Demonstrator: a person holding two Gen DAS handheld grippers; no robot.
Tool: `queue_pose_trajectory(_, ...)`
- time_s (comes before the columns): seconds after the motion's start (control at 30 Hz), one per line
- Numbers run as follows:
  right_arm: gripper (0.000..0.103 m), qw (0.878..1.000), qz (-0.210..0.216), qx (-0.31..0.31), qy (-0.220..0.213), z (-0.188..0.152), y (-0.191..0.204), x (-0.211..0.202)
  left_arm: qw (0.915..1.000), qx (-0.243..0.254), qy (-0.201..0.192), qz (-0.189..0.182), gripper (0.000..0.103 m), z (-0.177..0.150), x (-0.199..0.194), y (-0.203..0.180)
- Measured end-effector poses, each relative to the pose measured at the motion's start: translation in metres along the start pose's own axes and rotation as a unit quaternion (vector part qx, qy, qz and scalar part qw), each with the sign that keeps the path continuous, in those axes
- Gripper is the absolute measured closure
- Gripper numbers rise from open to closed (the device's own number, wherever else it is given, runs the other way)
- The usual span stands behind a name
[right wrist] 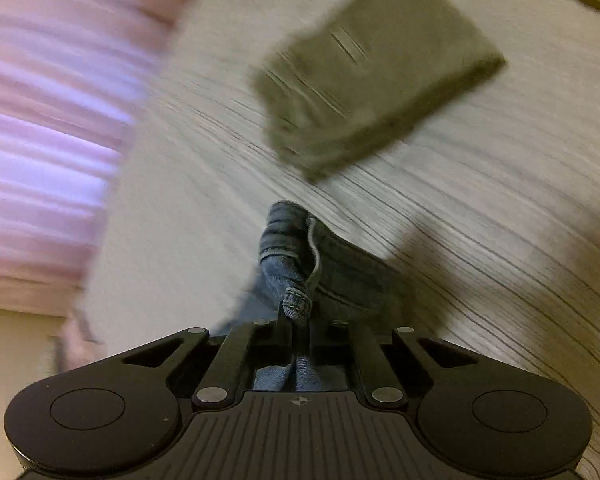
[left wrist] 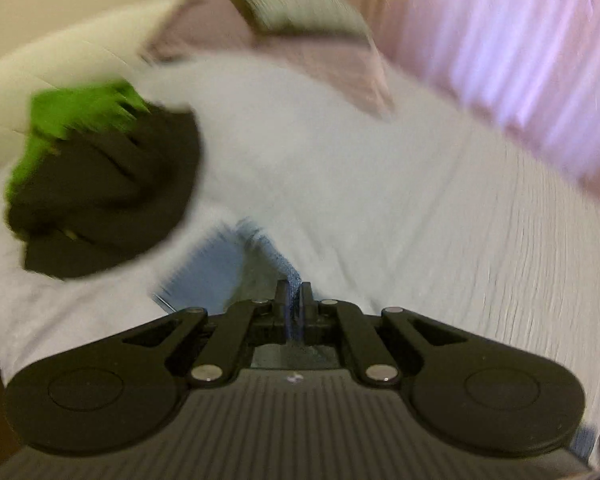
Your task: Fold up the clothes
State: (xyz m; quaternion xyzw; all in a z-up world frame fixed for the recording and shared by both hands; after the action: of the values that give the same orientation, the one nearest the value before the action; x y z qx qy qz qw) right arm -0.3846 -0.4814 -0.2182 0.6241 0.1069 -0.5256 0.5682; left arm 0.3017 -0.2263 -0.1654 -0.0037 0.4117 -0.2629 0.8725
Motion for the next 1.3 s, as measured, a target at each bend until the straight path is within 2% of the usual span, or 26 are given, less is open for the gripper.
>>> queue_pose_trajectory(0.1,0.098,0.996,0.079,-0.006,-0.049,-0.02,-0.008,-0.058,0.998,-0.02,-0.057,0.019,0.1,0.023,-0.052,0.049)
queue_pose_trajectory(0.13,0.098,0.994,0.088,-0.004,-0.057,-0.031,-0.019,-0.069,0.9968,-0.019,-0.071,0.032,0.1,0.025,-0.065,0.069)
queue_pose_trajectory(0.2,0.098,0.996,0.08,0.0,-0.042,-0.057,-0.049,-0.077,0.9946,-0.016,-0.07,0.075,0.092,0.016,-0.078,0.105)
queue_pose_trajectory(0.23,0.096,0.998,0.06,0.001,-0.021,-0.074,-0.067,-0.076,0.9921,-0.015,-0.057,0.111,0.084,0.004,-0.078,0.126)
queue_pose_trajectory(0.27,0.095,1.0,0.015,0.002,0.017,-0.094,-0.09,-0.068,0.9875,-0.017,-0.039,0.152,0.081,-0.009,-0.08,0.146)
queue_pose_trajectory(0.33,0.074,0.994,-0.074,-0.009,0.084,-0.129,-0.129,-0.056,0.9785,-0.027,-0.002,0.204,0.077,-0.041,-0.079,0.176)
queue_pose_trajectory(0.37,0.063,0.986,-0.123,-0.02,0.112,-0.143,-0.145,-0.051,0.9763,-0.036,0.018,0.213,0.073,-0.058,-0.079,0.186)
queue_pose_trajectory(0.4,0.037,0.975,-0.172,-0.031,0.139,-0.157,-0.16,-0.048,0.9738,-0.045,0.037,0.22,0.072,-0.074,-0.078,0.194)
queue_pose_trajectory(0.43,0.031,0.965,-0.207,-0.039,0.155,-0.166,-0.171,-0.046,0.972,-0.051,0.051,0.224,0.071,-0.087,-0.077,0.197)
queue_pose_trajectory(0.53,0.031,0.963,-0.229,-0.044,0.136,-0.161,-0.175,-0.049,0.9731,-0.055,0.085,0.207,0.071,-0.119,-0.073,0.199)
queue_pose_trajectory(0.63,0.031,0.964,-0.233,-0.073,0.104,-0.142,-0.165,-0.053,0.9786,-0.046,0.106,0.17,0.07,-0.127,-0.054,0.182)
queue_pose_trajectory(0.8,0.031,0.964,-0.209,-0.153,0.057,-0.106,-0.112,-0.032,0.989,0.005,0.117,0.09,0.065,-0.131,-0.026,0.129)
queue_pose_trajectory(0.9,0.031,0.953,-0.192,-0.232,0.04,-0.097,-0.069,-0.011,0.9901,0.041,0.126,0.046,0.063,-0.131,0.012,0.096)
queue_pose_trajectory(1.03,0.031,0.931,-0.172,-0.32,0.019,-0.091,-0.018,0.027,0.9856,0.085,0.146,0.009,0.059,-0.13,0.07,0.055)
queue_pose_trajectory(1.1,0.031,0.928,-0.16,-0.336,0.011,-0.086,0.0,0.048,0.9793,0.131,0.154,-0.005,0.058,-0.122,0.098,0.035)
queue_pose_trajectory(1.17,0.031,0.921,-0.149,-0.36,0.003,-0.08,0.016,0.07,0.9654,0.202,0.164,-0.023,0.056,-0.115,0.127,0.012)
queue_pose_trajectory(1.23,0.031,0.905,-0.14,-0.402,-0.003,-0.075,0.034,0.095,0.9457,0.275,0.167,-0.045,0.055,-0.11,0.153,-0.008)
queue_pose_trajectory(1.3,0.031,0.881,-0.136,-0.453,0.001,-0.073,0.051,0.122,0.9194,0.347,0.171,-0.073,0.054,-0.109,0.179,-0.028)
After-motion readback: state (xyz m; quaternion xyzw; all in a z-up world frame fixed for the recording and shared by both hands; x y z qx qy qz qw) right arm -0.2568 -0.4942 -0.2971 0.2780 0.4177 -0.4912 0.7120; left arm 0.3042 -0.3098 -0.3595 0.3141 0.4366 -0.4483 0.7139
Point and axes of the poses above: each gripper's, at about its wrist camera, not at the fingertips, and x roughly the way its jaws point, y to its left, z to its top, the point moved 8 cm from there along x, roughly the way its jaws point, and after that the axes turned 7 degrees about -z, right-handed, at the moved point
